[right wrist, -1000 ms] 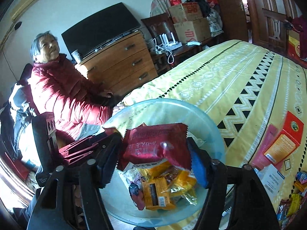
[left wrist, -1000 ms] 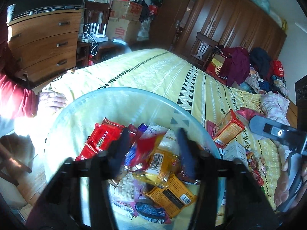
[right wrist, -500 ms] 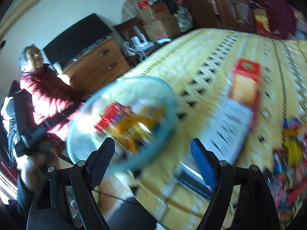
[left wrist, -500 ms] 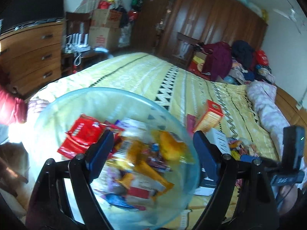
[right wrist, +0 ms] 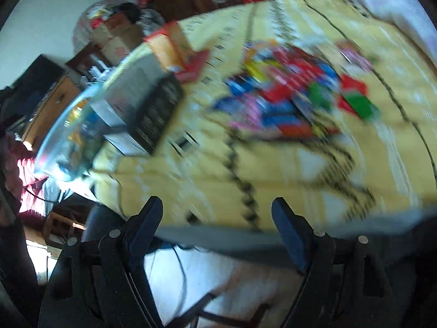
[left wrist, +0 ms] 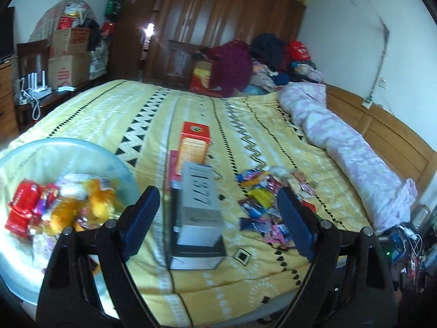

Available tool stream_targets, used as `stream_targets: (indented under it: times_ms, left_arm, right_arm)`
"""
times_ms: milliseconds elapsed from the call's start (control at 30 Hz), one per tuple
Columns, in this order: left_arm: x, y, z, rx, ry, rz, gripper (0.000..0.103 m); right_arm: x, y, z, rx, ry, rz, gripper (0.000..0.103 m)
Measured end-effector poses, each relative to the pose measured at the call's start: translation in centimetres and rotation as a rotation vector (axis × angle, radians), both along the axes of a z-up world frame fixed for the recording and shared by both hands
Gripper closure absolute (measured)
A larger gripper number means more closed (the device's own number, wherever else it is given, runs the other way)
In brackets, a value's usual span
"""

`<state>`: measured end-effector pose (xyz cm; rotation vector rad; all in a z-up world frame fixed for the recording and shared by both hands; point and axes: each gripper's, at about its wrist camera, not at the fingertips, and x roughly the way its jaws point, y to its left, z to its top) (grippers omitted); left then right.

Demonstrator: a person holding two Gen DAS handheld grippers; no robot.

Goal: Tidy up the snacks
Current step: 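Move both open tools back toward the snack heap on the bed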

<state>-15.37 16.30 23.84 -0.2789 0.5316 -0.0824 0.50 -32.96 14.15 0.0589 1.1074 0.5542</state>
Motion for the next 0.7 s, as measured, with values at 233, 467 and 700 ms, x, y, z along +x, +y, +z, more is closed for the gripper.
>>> stream_targets:
  times_ms: [233, 467, 700]
  left_arm:
    - [-1.0, -2.1, -1.1, -0.012, 0.029, -0.042, 0.013]
    - [-1.1, -2.7, -1.5, -0.002, 0.054, -0.050, 0.013]
    - [-1.6, -3.3, -2.1, -0.006, 0.072, -0.059, 0.013]
  right_arm:
    - [-2.3, -4.8, -2.5, -0.003, 0.060, -0.082, 0.019]
    - [-3.1, -2.2, -1.1, 0.023, -0.003, -0.039, 0.017]
    - [-3.9, -0.3, 0.3, 0.015, -0.059, 0.022, 0.017]
